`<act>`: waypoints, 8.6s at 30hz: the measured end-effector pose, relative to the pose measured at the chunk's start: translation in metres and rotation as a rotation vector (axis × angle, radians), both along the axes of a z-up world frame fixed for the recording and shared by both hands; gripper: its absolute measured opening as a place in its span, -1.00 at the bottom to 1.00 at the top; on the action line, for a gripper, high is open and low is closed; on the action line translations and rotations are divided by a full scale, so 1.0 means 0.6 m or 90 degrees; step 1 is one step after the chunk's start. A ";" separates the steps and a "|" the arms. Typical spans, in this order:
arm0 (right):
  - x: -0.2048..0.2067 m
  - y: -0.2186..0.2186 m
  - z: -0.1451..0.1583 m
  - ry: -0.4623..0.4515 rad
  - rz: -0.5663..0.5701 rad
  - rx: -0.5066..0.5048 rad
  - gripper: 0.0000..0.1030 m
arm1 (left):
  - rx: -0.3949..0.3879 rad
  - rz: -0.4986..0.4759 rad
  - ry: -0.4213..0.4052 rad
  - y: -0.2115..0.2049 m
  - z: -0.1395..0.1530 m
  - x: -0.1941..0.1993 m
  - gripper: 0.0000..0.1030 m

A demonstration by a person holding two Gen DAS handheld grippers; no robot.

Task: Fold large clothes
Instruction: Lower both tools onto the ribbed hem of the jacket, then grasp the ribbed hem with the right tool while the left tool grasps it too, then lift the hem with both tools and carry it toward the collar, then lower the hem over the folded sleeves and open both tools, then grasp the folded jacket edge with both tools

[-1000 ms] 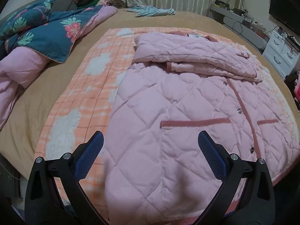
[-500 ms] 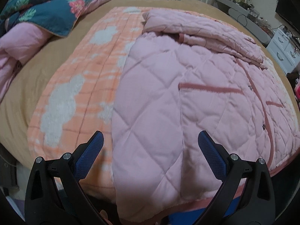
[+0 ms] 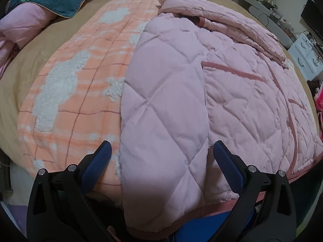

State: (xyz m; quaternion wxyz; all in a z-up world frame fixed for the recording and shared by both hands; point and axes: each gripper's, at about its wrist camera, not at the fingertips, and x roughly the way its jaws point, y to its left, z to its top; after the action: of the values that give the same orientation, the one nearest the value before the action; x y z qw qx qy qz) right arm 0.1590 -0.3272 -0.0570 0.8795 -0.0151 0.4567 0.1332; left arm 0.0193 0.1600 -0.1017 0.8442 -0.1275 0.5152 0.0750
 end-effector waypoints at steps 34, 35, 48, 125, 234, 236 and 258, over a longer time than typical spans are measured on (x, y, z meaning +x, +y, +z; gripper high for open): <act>-0.024 0.026 -0.074 0.126 0.104 -0.029 -0.04 | -0.013 -0.004 0.012 -0.006 -0.006 -0.027 0.84; -0.025 0.027 -0.073 0.124 0.108 -0.021 -0.15 | -0.013 -0.004 0.014 -0.006 -0.008 -0.026 0.84; -0.033 0.024 0.018 -0.029 0.108 0.121 -0.60 | -0.039 -0.019 0.014 -0.007 -0.013 -0.024 0.80; 0.130 -0.004 0.200 -0.157 0.002 0.335 -0.66 | 0.028 -0.044 -0.275 -0.043 0.290 0.155 -0.85; 0.384 0.081 0.017 -0.162 -0.039 0.080 0.91 | 0.059 0.025 -0.226 0.031 0.180 0.377 0.82; 0.402 0.077 -0.004 -0.142 -0.048 0.085 0.91 | 0.012 0.048 -0.198 0.056 0.140 0.381 0.82; 0.465 0.140 0.056 -0.260 -0.035 0.072 -0.67 | 0.084 0.051 -0.247 0.020 0.161 0.462 -0.66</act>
State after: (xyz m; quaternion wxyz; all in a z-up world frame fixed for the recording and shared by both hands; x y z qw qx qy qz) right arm 0.4381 -0.2429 -0.0236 0.9566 0.0202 0.2608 0.1288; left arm 0.2962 0.1720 -0.0052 0.9305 -0.1043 0.3312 0.1163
